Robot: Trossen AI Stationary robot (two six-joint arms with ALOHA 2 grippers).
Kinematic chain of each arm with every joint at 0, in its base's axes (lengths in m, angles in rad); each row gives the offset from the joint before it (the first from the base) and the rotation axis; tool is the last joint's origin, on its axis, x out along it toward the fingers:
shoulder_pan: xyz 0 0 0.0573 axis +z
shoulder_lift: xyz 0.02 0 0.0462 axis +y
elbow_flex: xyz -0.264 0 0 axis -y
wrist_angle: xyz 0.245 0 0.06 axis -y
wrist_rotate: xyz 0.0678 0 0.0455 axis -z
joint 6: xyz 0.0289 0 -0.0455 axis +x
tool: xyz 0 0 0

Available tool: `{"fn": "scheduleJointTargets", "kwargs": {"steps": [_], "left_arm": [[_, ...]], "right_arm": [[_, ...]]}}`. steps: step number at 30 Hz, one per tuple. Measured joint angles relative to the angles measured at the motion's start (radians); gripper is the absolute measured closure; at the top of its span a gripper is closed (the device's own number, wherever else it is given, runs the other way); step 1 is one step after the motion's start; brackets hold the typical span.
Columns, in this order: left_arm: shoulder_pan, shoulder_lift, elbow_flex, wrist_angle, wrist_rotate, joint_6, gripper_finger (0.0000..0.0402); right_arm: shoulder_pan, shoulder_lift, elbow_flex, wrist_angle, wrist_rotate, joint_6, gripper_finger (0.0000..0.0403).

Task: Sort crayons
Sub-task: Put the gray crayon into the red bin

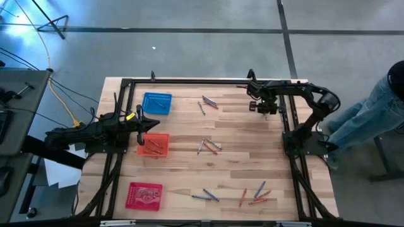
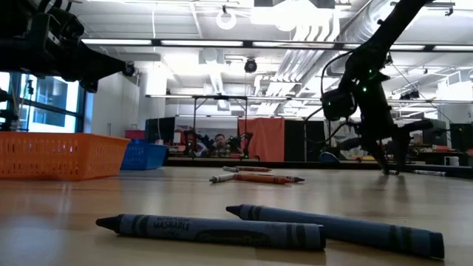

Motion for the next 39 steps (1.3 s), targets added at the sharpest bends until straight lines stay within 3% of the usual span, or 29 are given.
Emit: {"fn": "scheduleJointTargets", "kwargs": {"steps": [8,17,27,39], "left_arm": [[0.000,0.000,0.000,0.000,0.000,0.000,0.0401],[0.000,0.000,0.000,0.000,0.000,0.000,0.0401],[0.000,0.000,0.000,0.000,0.000,0.000,0.0401],[0.000,0.000,0.000,0.000,0.000,0.000,0.0401]], "right_arm": [[-0.036,0.057,0.007,0.008,-0.051,-0.052,0.0285],[-0.035,0.057,0.005,0.022,-0.050,-0.064,0.0392],[-0.027,0.020,0.040,-0.001,-0.047,-0.156,0.0398],[0.048,-0.166,0.059,0.026,-0.023,-0.287,0.0402]]}}
